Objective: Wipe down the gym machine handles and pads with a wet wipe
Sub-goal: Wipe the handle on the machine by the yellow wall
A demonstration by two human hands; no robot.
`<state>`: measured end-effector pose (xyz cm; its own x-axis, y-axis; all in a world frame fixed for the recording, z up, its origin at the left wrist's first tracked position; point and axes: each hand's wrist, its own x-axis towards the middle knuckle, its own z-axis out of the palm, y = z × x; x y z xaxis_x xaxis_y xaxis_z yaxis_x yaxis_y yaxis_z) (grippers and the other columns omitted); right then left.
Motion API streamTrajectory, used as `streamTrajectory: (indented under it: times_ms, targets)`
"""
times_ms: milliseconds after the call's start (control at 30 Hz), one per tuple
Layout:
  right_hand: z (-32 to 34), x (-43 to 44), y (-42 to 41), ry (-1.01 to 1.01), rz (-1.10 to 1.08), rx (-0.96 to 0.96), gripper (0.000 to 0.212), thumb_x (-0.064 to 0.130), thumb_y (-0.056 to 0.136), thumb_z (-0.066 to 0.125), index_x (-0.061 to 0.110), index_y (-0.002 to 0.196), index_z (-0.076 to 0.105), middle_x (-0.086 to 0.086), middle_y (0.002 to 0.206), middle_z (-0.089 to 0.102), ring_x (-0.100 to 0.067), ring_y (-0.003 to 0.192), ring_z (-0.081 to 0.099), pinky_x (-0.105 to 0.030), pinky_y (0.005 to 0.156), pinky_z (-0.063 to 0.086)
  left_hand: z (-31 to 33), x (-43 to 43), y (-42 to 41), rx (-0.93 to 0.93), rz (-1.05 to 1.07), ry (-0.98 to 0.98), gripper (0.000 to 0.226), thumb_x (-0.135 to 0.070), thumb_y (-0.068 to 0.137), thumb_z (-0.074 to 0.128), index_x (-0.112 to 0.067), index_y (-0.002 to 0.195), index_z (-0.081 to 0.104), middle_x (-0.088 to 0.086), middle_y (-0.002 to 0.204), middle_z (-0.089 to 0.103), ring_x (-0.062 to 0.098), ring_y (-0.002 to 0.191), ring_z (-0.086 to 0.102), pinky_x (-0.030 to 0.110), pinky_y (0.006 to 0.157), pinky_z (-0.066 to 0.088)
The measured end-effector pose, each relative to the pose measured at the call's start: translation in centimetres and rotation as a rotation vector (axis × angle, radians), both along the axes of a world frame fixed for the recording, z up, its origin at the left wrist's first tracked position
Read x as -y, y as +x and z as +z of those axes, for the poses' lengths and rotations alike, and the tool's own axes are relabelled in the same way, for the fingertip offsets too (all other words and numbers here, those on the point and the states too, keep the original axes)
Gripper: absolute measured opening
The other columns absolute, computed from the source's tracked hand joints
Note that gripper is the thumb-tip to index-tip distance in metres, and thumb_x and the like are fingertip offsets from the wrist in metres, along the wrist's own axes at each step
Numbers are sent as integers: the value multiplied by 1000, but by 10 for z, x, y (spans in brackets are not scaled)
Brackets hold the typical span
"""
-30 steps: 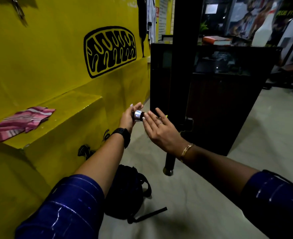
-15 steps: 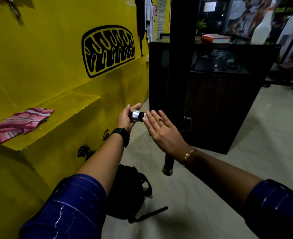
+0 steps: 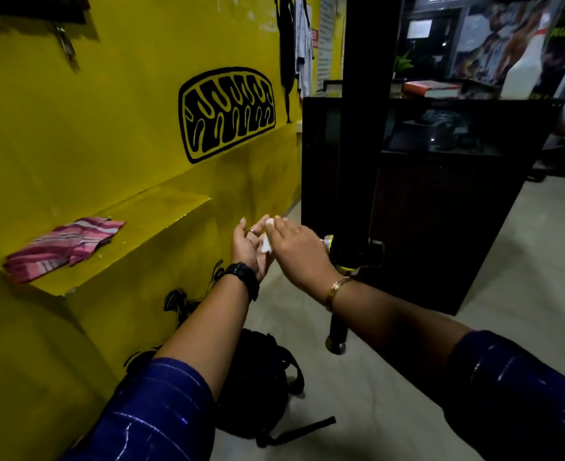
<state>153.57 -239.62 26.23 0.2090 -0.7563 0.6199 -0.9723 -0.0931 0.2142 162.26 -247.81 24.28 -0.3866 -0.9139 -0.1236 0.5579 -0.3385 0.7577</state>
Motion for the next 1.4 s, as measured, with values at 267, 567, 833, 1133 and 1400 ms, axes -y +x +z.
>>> streamTrajectory:
  times_ms: [267, 567, 833, 1133, 1400]
  targets:
    - [8, 13, -2, 176, -15, -599, 36, 27, 89, 48, 13, 118, 63, -8, 113, 66, -27, 114, 59, -49, 113, 28, -4, 4, 6, 66, -17, 26, 65, -61, 98, 17, -24, 148, 37, 14, 136, 56, 33, 122, 55, 45, 108, 40]
    - [-6, 13, -12, -14, -103, -252, 46, 24, 81, 67, -1, 119, 64, -20, 105, 69, -28, 84, 70, -36, 81, 53, 1, 6, 2, -20, 31, 55, 66, -59, 99, 21, -16, 145, 39, 17, 124, 59, 28, 99, 59, 39, 88, 46]
    - [-24, 15, -9, -146, 20, -383, 45, 17, 93, 38, -1, 130, 56, -24, 128, 59, -36, 119, 57, -47, 105, 43, 12, -1, -7, -53, 29, 8, 65, -57, 100, 24, -11, 143, 40, 19, 98, 69, 30, 94, 64, 38, 85, 49]
    - [-38, -16, -34, -253, 79, -388, 38, 3, 95, 37, -3, 125, 59, -25, 128, 58, -38, 119, 57, -50, 101, 45, 20, -10, -8, 145, -9, -165, 57, -47, 104, 19, -11, 137, 49, 19, 137, 54, 26, 111, 57, 34, 87, 47]
    - [-11, -22, -24, -209, 11, -218, 24, 12, 89, 55, -2, 105, 65, -27, 120, 62, -37, 119, 57, -47, 102, 46, 22, -38, -14, 422, -30, -567, 53, -34, 108, 12, -11, 139, 48, 4, 136, 53, -1, 106, 58, 12, 87, 47]
